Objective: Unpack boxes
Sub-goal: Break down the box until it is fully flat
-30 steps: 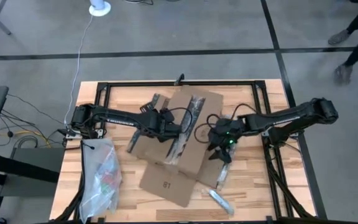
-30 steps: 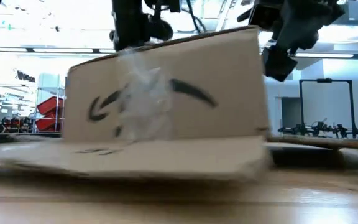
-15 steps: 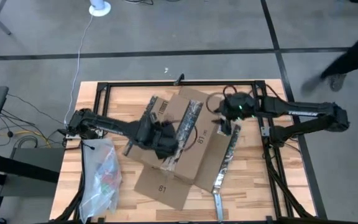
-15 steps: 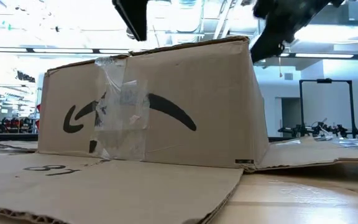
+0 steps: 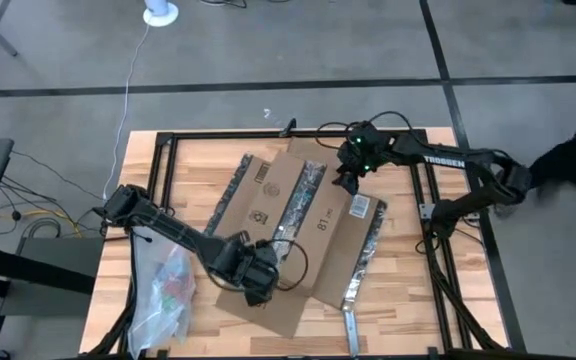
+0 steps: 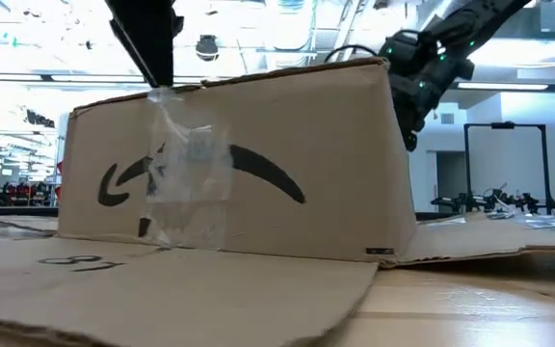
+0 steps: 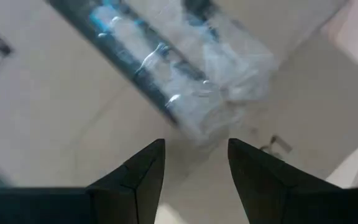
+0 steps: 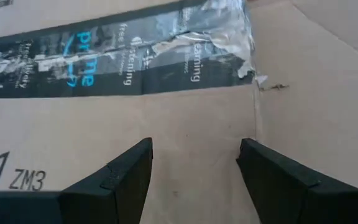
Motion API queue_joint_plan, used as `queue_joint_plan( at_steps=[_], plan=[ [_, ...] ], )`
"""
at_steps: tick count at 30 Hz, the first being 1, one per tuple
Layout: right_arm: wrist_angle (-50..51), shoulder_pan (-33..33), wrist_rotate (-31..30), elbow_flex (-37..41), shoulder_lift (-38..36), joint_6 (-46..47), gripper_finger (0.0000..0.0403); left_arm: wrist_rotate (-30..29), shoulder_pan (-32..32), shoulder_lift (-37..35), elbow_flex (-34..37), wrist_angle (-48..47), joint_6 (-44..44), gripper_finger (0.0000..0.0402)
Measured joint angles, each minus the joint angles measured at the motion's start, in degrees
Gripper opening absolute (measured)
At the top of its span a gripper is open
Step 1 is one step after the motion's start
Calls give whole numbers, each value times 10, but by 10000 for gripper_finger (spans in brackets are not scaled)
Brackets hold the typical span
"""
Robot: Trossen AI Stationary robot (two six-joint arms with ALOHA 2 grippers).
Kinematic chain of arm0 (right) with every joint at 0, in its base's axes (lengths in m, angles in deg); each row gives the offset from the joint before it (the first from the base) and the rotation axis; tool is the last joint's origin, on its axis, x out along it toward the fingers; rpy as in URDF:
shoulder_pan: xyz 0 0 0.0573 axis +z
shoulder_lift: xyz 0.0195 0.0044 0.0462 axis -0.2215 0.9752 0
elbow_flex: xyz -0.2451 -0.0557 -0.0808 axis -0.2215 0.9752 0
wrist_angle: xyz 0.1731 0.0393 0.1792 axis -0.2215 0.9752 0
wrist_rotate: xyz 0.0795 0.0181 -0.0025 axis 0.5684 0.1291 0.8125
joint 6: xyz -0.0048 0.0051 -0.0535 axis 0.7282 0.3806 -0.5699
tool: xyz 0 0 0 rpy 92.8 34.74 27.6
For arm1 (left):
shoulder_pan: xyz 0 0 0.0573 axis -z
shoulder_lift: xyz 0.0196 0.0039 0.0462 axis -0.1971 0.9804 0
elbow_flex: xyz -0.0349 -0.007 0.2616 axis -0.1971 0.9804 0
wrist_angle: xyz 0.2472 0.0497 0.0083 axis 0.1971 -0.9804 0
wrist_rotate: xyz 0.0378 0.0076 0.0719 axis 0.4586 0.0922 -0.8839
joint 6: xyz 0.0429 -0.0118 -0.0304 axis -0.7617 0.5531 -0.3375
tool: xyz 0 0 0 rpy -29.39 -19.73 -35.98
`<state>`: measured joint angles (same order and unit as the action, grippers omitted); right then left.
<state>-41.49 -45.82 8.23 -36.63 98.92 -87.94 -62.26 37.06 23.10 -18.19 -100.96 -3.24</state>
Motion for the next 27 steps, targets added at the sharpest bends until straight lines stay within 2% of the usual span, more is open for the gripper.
queue_joint_plan(
  at_steps=[4, 9, 12, 19, 21, 24, 27],
  plan=[
    [42, 19, 5, 1, -4, 4, 224, -46, -5, -4, 42, 30, 28, 164],
    [76, 46, 5, 3, -38, 43, 224, -111, -29, -4, 62, -40, 39, 164],
    [82, 68, 25, 3, -61, 76, 224, -151, -53, -6, 65, -58, 33, 164],
    [89, 158, 26, 4, -79, 137, 224, -161, -98, -14, 65, -73, -20, 164],
    [86, 187, -4, 4, -79, 138, 223, -163, -103, -14, 66, -78, -31, 164],
    [94, 208, -124, 2, -104, 135, 219, -165, -90, -20, 66, -79, -42, 164],
    [80, 183, -223, -7, -135, 127, 212, -158, -63, -31, 66, -85, -42, 164]
  ],
)
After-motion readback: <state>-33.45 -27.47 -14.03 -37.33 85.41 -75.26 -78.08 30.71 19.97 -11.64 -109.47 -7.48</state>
